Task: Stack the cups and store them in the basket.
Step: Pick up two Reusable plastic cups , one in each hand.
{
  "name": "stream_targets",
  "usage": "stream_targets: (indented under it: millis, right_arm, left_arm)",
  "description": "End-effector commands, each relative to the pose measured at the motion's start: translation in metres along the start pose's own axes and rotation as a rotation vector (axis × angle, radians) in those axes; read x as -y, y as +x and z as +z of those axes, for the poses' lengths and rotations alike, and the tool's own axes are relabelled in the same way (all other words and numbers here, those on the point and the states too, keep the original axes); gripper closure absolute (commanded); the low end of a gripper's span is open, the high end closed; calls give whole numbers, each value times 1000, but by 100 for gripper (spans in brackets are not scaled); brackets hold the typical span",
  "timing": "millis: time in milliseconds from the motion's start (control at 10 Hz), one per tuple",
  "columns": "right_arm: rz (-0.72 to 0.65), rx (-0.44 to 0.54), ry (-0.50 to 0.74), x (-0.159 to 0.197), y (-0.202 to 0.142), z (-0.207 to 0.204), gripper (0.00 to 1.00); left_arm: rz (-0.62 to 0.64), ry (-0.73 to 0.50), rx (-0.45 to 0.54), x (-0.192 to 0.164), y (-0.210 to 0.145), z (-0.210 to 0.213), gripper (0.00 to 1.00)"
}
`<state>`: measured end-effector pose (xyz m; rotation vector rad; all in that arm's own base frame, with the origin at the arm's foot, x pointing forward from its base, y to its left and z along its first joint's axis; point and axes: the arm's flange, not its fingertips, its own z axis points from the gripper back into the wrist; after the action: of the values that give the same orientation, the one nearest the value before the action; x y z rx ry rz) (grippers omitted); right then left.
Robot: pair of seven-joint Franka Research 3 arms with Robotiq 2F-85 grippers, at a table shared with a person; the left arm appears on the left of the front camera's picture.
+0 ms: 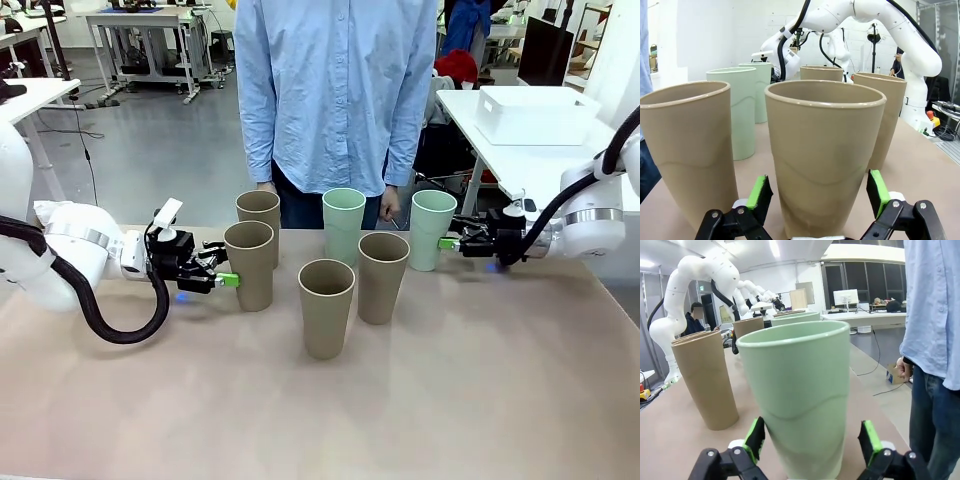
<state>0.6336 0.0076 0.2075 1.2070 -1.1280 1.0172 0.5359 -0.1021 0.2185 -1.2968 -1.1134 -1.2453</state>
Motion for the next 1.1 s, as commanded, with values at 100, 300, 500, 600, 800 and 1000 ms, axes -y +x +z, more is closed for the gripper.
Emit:
stream_targets:
  millis: [100,300,500,600,800,1000]
  right_arm:
    - [-21,12,-9,12,0,-17,0]
    - [-28,4,5,13,-1,-25,0]
    - [-38,-5,18,16,-2,-37,0]
    - [-39,-6,24,16,-2,-41,0]
    - [-43,-14,28,18,0,-48,0]
    - [-50,-20,43,18,1,-55,0]
  left_arm:
    - [2,27,34,4,4,-8,0]
    - [13,33,42,3,3,-12,0]
    - [25,35,45,1,1,-18,0]
    - [29,32,47,0,0,-21,0]
    - [41,33,49,-2,0,-25,0]
    - [49,27,49,-4,-2,-30,0]
